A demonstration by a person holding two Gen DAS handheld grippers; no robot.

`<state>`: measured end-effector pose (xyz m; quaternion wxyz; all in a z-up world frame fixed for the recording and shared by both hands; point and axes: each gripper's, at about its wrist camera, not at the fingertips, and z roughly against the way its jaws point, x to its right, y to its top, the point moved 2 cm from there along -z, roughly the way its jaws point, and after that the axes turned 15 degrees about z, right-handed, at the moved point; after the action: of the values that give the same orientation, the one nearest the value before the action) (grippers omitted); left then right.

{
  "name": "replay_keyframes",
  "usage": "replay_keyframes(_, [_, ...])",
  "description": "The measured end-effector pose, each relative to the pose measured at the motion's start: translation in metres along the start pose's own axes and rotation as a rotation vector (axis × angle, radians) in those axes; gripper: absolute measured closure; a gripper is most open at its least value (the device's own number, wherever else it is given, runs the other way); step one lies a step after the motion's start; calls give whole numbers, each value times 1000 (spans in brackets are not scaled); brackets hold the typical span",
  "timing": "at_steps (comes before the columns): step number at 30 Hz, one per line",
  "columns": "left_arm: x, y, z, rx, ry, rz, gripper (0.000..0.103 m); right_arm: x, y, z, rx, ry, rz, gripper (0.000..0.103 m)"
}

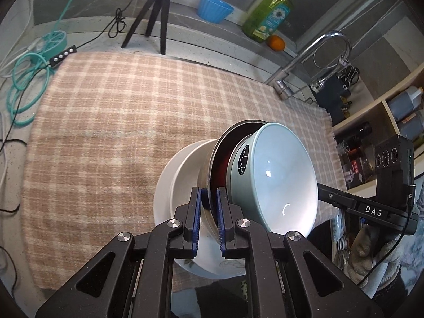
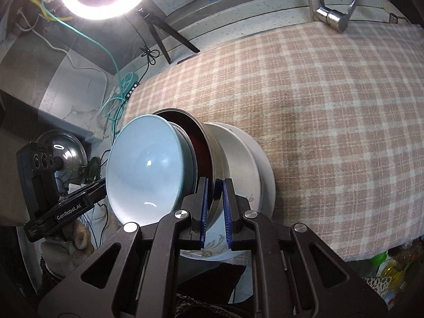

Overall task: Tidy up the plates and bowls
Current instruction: 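Carry the bowl stack over the white plate stack and lower it, then open the right gripper and release the bowls onto the plates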

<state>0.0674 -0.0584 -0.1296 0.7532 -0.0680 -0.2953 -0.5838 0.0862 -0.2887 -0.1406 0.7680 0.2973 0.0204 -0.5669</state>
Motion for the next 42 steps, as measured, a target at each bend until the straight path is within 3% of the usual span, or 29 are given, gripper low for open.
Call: replay_keyframes(42, [1, -4, -12, -36, 21, -29, 93, 4, -12, -5, -26, 13, -29, 90])
